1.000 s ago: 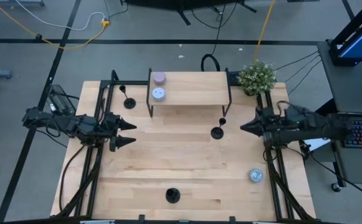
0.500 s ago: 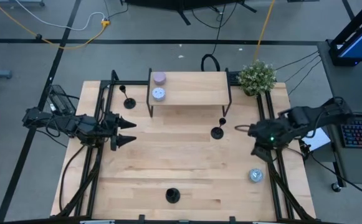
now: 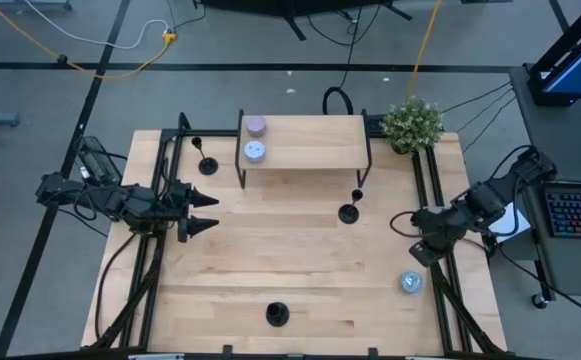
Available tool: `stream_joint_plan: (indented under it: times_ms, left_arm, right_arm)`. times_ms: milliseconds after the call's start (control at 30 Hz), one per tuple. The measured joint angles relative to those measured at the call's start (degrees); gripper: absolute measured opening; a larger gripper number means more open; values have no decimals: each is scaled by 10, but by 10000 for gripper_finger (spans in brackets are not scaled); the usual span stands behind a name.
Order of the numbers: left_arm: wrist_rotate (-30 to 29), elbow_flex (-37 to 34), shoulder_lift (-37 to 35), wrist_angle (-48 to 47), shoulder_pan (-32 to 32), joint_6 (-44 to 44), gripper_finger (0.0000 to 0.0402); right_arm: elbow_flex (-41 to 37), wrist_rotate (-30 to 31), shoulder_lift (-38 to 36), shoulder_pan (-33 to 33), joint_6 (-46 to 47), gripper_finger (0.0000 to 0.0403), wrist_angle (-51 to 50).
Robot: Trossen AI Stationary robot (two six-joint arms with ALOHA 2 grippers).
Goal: Pick & Place candle stick holders
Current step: Put the blue patterned scented candle on the shelf
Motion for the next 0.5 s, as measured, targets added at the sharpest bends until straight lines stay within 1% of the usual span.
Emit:
stream_joint_plan:
  times_ms: [100, 233, 367, 500]
  left_arm:
    - [0, 0, 0, -5, 0, -4, 395]
    - [0, 0, 0, -6, 0, -8, 395]
    - [-4, 0, 0, -6, 0, -8, 395]
    - [-5, 0, 0, -6, 0, -9, 395]
  right_arm:
    - [-4, 0, 0, 15, -20, 0, 4]
    - [-20, -1, 0, 24, -9, 0, 3]
    - [-43, -36, 0, 25, 9, 1, 3]
    - [-63, -61, 0, 25, 9, 12, 3]
